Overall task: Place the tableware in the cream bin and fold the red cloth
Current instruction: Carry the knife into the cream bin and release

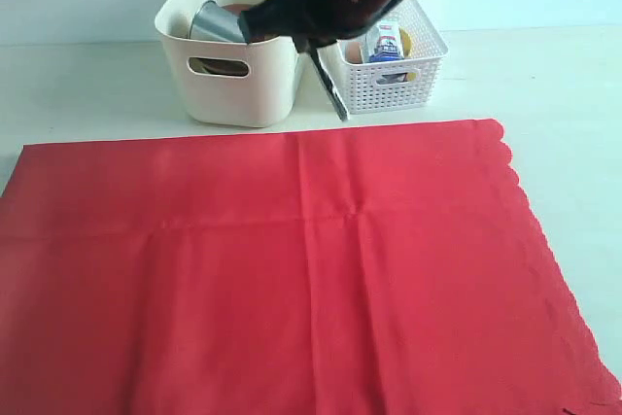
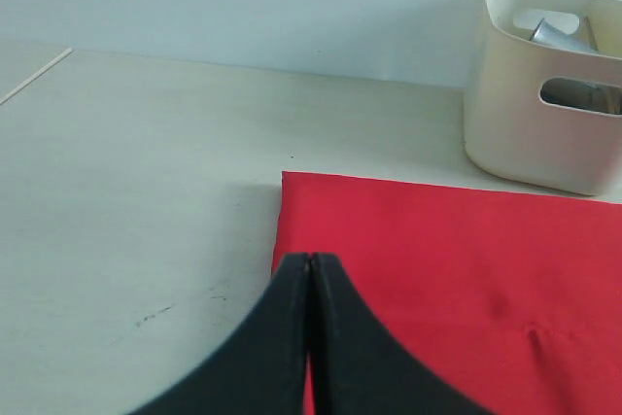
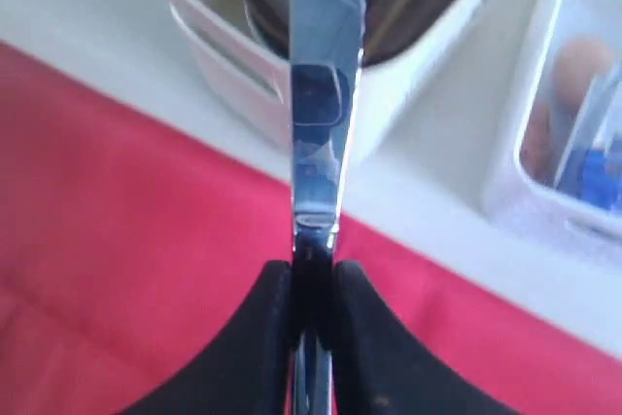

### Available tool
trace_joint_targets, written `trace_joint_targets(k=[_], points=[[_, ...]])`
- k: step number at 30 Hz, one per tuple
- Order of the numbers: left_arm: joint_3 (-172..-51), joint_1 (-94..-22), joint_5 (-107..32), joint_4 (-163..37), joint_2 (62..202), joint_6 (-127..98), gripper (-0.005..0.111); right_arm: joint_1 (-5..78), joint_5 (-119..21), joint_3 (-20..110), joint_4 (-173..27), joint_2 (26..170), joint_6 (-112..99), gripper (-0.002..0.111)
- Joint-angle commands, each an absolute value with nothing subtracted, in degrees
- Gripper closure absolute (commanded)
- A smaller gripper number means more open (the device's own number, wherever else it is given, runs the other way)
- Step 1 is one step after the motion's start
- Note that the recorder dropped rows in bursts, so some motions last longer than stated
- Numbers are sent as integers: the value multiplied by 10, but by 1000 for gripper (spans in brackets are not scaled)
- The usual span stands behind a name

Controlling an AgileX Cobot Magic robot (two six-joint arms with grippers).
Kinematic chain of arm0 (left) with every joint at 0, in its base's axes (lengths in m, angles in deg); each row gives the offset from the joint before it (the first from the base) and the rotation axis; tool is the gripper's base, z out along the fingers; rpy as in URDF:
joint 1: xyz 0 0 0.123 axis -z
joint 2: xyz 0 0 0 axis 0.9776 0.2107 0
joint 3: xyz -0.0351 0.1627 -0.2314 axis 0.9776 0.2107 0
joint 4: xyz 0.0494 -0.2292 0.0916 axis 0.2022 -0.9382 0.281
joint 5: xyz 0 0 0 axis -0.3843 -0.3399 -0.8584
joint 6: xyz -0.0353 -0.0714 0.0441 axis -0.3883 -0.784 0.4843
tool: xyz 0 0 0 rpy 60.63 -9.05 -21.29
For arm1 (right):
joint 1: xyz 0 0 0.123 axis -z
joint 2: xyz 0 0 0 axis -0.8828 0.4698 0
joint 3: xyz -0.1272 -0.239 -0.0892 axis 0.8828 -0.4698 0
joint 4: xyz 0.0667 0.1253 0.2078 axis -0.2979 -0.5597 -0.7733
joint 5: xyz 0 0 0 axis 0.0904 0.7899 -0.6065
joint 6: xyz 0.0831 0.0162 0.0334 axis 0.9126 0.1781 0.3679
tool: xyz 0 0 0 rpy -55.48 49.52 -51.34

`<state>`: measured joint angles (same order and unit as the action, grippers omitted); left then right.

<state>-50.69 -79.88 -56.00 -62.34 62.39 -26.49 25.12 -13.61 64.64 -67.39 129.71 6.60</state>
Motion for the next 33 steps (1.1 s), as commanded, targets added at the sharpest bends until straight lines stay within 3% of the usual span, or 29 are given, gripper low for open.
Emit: trace_joint_targets(k=[1, 13, 18, 27, 33], points=[[-507, -799, -556, -625, 621, -263, 105, 252, -301, 647, -669, 1309, 64, 108], [-507, -799, -556, -625, 621, -263, 105, 252, -676, 647, -672, 1410, 83, 108], [-507, -799, -556, -625, 621, -263, 105, 252, -790, 647, -764, 1453, 85, 108], [-507, -799, -556, -625, 621, -263, 105, 253, -834, 648, -974, 1506, 9, 107], [-507, -799, -556, -625, 621, -263, 105, 257, -782, 677, -975, 1520, 11, 86]])
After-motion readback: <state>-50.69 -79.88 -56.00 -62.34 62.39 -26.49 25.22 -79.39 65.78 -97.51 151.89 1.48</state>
